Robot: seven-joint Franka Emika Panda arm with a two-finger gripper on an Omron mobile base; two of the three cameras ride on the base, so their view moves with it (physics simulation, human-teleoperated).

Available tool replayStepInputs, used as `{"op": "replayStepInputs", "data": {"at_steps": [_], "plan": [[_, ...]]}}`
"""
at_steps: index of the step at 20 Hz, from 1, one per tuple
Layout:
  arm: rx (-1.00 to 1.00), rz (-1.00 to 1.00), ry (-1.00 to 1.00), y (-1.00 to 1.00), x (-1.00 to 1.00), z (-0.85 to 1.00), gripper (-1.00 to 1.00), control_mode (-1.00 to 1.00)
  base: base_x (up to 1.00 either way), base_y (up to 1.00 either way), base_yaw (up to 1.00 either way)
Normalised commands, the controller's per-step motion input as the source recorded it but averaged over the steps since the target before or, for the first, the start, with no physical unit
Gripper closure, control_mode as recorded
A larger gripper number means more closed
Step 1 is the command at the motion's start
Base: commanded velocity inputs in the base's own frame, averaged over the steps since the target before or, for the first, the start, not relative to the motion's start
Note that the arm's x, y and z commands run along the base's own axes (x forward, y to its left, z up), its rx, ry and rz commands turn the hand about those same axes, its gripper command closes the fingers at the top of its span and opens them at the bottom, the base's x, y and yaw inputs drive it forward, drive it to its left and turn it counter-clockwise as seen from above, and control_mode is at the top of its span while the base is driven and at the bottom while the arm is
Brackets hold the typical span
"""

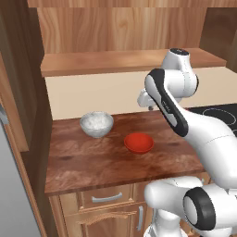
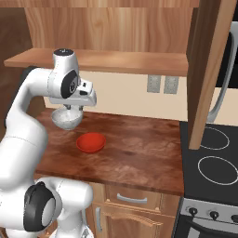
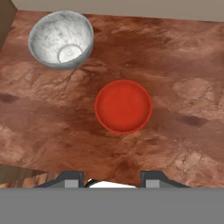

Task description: Pick up the bowls on the counter and stack them on top of one another in the open cabinet. Place the smaller bowl on top of the larger bowl.

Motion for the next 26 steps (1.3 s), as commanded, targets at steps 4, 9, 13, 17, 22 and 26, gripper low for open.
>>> {"op": "replayStepInputs", "data": {"at_steps": [4,9,13,17,22,26], "plan": [[0.02,-0.03,-0.01,-0.16,-0.12,-0.02,-1.00,-1.00,0.00,0.00,0.00],[0.06,-0.04,-0.01,-0.38,-0.13,-0.13,-1.00,-1.00,0.00,0.00,0.00],[0.05,-0.04,0.00,-0.38,-0.01,-0.16,-1.00,-1.00,0.00,0.00,0.00],[0.00,-0.01,0.00,-0.11,0.00,-0.08,-1.00,-1.00,0.00,0.00,0.00],[0.00,0.00,0.01,0.00,0.00,-0.03,-1.00,-1.00,0.00,0.00,0.00],[0.00,0.00,0.03,0.00,0.01,-0.32,-1.00,-1.00,0.00,0.00,0.00]]}}
